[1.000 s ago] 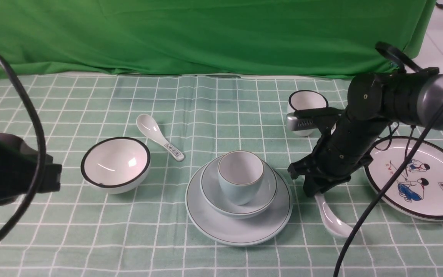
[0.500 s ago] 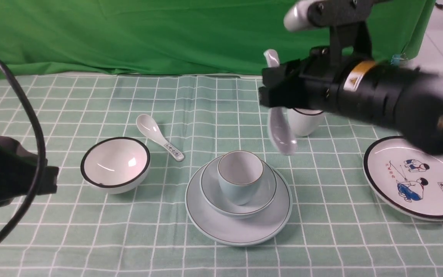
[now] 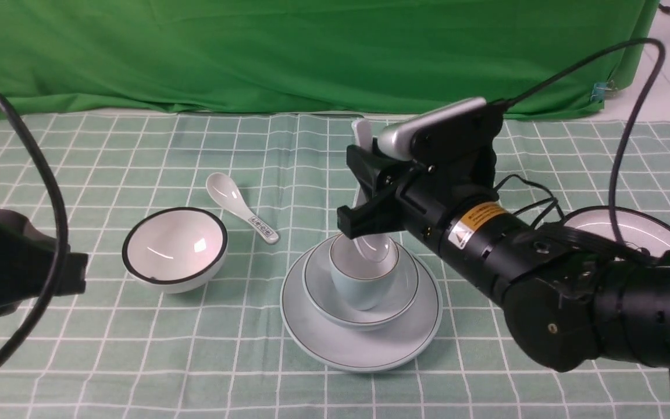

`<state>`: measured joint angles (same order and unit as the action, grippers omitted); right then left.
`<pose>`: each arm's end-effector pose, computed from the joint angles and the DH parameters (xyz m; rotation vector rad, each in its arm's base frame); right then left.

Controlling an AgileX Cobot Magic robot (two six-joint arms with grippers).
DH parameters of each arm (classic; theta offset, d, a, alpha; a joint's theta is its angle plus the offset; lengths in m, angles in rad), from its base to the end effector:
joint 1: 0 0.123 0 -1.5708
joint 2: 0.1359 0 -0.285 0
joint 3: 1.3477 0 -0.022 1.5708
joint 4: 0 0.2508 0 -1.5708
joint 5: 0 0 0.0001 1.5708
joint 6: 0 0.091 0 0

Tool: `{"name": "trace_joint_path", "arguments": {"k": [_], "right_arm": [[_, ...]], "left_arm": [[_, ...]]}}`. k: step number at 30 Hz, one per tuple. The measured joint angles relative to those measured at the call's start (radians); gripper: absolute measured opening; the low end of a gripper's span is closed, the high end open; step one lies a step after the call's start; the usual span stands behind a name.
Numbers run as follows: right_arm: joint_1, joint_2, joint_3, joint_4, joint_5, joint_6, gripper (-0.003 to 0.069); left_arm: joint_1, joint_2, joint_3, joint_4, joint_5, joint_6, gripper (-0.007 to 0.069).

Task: Place the bowls on the plates on the blue tablecloth, put the cups on the bowls, and place the spoons in the cups.
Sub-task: 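Move the spoon over the cup on the plates and lower it into the cup with the right gripper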

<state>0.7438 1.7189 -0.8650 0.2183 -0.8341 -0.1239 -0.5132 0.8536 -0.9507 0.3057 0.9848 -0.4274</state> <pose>0.2788 0.2367 0.2433 -0.4168 1.4786 0.4914 0.1407 -0.0531 0.3669 0.1763 2.3132 -0.0893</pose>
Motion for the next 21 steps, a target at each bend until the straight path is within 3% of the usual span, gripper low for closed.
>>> {"name": "trace_joint_path", "arguments": {"k": [14,21], "right_arm": [[0.0,0.127,-0.029,-0.004,-0.008,0.001,0.0174],[0.0,0.129,-0.029,-0.004,0.035,0.001,0.0278]], "left_arm": [[0.0,0.0,0.0,-0.004,0.011,0.0,0.0008],[0.0,0.0,0.0,-0.006,0.023,0.0,0.001]]}}
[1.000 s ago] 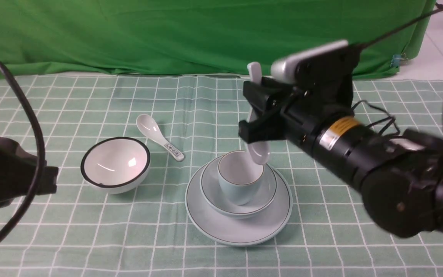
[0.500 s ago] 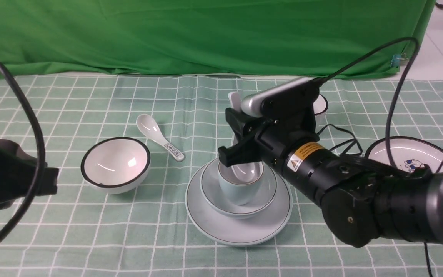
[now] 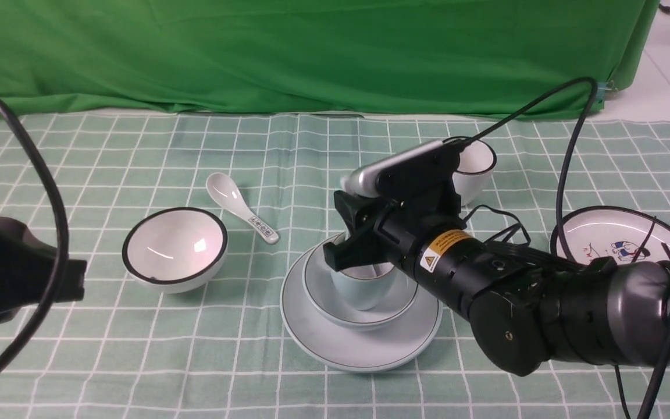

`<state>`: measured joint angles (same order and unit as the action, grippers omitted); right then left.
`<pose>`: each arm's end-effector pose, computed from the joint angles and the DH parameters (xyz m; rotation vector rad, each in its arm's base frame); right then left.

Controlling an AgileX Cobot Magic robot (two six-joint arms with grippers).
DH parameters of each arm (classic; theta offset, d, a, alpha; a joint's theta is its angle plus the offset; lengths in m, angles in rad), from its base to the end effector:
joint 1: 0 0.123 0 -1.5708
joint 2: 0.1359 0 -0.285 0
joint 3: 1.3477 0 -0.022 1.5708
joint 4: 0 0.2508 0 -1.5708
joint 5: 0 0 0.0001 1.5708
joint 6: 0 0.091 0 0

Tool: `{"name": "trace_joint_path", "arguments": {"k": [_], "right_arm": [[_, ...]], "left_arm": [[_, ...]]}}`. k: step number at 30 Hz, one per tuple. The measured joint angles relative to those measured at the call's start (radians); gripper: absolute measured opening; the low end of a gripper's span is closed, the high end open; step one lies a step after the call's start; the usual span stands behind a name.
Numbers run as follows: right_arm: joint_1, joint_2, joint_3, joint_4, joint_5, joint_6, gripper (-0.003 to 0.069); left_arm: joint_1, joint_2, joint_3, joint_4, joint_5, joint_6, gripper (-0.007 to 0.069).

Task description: Place the bowls on the plates on the blue tablecloth, put the cups on the bowls, and place the spoons in the cups.

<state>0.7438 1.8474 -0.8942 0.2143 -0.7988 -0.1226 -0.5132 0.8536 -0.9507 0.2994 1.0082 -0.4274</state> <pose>0.2913 0.2492 0.2001 -0.4727 1.6006 0.4610 0.1393 -0.0525 0.3653 0.1717 2.3370 -0.0837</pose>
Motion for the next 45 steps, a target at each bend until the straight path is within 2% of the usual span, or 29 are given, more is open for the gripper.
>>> {"name": "trace_joint_path", "arguments": {"k": [2,5,10,11,14,16,18,21,22,29,39,45], "right_arm": [[0.0,-0.006,-0.002,-0.001,0.05,-0.001,0.0321],[-0.002,-0.064,-0.002,0.0,0.237,-0.009,0.0371],[-0.027,-0.276,-0.002,0.0,0.623,-0.023,0.0367],[-0.031,-0.312,-0.002,0.0,0.654,-0.026,0.0363],[-0.071,-0.503,-0.008,-0.009,0.866,-0.083,0.0288],[-0.128,-0.671,-0.008,-0.011,1.003,-0.117,0.0176],[-0.156,-0.749,-0.008,-0.012,1.049,-0.124,0.0129],[-0.245,-0.938,-0.008,-0.016,1.11,-0.128,0.0038],[-0.283,-1.007,-0.008,-0.018,1.118,-0.12,0.0028],[-0.388,-1.391,0.124,-0.018,1.095,-0.069,0.0023],[-0.392,-1.784,0.408,-0.018,0.943,-0.041,0.0022],[-0.392,-1.849,0.441,-0.018,0.936,-0.041,0.0022]], "left_arm": [[0.0,0.0,0.0,0.0,0.0,0.0,0.001],[0.0,0.0,0.0,0.0,0.001,0.0,0.001],[0.0,0.0,0.0,0.0,0.002,0.0,0.001],[0.0,0.0,0.0,0.0,0.002,0.0,0.001],[0.0,0.0,0.0,0.0,0.002,0.0,0.001],[0.0,0.0,0.0,0.0,0.002,-0.001,0.001],[0.0,0.0,0.0,0.0,0.002,-0.003,0.001],[0.0,0.0,0.0,0.0,0.001,-0.003,0.001],[0.0,0.0,0.0,0.0,-0.003,-0.003,0.001],[0.0,0.0,0.0,0.0,-0.015,-0.003,0.001],[0.0,-0.031,0.021,-0.016,-0.007,0.021,0.001],[0.0,-0.26,0.173,-0.062,-0.048,0.036,0.001]]}}
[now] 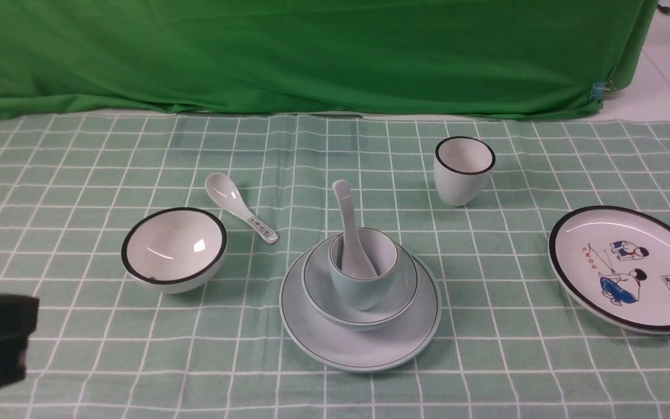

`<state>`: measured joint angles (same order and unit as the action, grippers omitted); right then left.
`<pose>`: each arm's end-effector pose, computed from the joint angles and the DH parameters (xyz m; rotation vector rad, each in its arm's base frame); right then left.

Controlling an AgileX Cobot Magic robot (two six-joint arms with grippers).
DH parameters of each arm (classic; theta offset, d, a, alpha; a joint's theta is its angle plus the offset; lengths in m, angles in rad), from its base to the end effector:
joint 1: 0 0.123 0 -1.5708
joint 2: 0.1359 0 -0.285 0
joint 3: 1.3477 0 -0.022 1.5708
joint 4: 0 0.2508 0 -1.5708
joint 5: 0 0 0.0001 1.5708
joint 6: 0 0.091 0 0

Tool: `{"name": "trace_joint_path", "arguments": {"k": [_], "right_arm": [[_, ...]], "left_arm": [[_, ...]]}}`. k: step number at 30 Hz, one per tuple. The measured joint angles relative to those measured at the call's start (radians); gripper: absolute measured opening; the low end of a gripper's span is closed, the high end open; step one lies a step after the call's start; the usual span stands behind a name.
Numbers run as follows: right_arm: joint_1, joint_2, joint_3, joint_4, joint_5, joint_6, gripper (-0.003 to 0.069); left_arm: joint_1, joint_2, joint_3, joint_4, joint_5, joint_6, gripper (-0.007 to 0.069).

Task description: Place the bowls on the plates on the blue tablecloth, put the cups on the bowls, and place the spoons in the cups.

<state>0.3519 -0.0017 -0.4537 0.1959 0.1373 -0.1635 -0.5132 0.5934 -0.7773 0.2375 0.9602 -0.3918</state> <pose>0.0034 0.0039 0.3455 -0.2105 1.1510 0.3536 0.0895 -0.0303 0.3453 0.1856 2.2313 -0.2000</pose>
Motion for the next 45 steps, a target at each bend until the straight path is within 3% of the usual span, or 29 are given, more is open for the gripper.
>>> {"name": "trace_joint_path", "arguments": {"k": [9,17,29,35,39,45], "right_arm": [[0.0,0.0,0.0,0.0,0.0,0.001,0.0034],[0.0,-0.001,0.0,0.0,-0.001,0.001,0.0044],[0.0,-0.001,0.0,0.0,-0.001,0.001,0.0067],[0.0,-0.001,0.0,0.0,-0.001,0.002,0.007],[0.0,-0.001,0.0,0.0,-0.001,0.002,0.007],[0.0,-0.001,0.001,0.0,-0.001,0.002,0.0076]], "left_arm": [[0.0,-0.407,0.266,-0.053,-0.226,0.001,0.001],[0.0,-0.483,0.295,-0.085,-0.499,0.002,0.0013],[0.0,-0.483,0.297,-0.072,-0.551,0.029,0.0013],[0.031,-0.497,0.335,-0.112,-0.56,0.197,0.0013],[0.193,-0.569,0.456,-0.265,-0.599,0.456,0.0013],[0.433,-0.593,0.663,-0.345,-0.717,0.558,0.0013]]}}
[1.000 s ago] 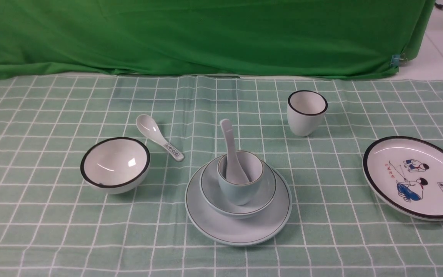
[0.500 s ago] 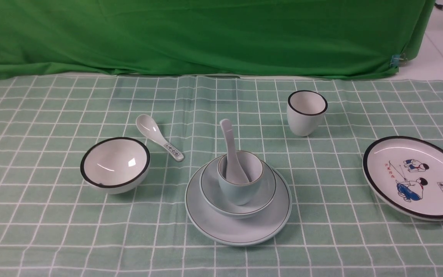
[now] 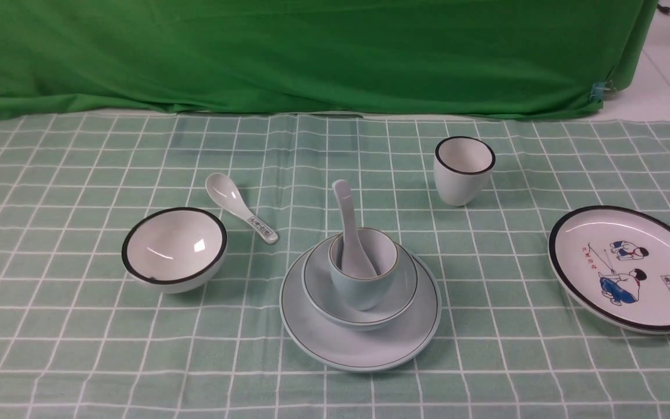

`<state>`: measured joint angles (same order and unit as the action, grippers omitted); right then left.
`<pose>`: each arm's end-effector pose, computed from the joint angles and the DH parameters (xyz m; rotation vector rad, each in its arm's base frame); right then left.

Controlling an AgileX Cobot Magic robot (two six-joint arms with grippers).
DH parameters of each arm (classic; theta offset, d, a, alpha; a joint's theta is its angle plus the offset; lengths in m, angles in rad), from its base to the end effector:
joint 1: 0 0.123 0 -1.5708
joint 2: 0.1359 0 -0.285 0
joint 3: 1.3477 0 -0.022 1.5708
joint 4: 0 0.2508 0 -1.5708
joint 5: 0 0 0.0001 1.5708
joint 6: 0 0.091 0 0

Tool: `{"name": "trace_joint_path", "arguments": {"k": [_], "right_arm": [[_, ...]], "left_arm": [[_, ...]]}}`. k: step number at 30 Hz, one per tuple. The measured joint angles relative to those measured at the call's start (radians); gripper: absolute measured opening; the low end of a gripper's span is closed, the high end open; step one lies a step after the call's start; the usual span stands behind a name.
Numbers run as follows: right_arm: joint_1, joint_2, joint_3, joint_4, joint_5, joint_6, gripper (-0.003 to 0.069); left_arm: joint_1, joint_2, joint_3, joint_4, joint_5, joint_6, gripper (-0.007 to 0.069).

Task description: Place the bowls on the plates on the blue tablecloth, put the cups on the bowls, and place the spoons in the cups.

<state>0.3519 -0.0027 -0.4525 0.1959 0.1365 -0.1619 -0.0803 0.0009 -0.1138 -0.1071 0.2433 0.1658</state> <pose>0.0034 0.0038 0.3452 -0.2094 1.1507 0.3550 0.0496 -0.0064 0.2294 0.1344 1.6072 -0.0351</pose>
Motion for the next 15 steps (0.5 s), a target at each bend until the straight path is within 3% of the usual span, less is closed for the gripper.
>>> {"name": "trace_joint_path", "arguments": {"k": [5,15], "right_arm": [[0.0,0.0,0.0,0.0,0.0,0.001,0.0088],[0.0,0.0,0.0,0.0,0.0,0.001,0.0121]], "left_arm": [[0.088,0.0,0.094,-0.005,-0.02,0.006,0.0013],[0.1,0.0,0.12,0.008,-0.019,0.01,0.0013]]}}
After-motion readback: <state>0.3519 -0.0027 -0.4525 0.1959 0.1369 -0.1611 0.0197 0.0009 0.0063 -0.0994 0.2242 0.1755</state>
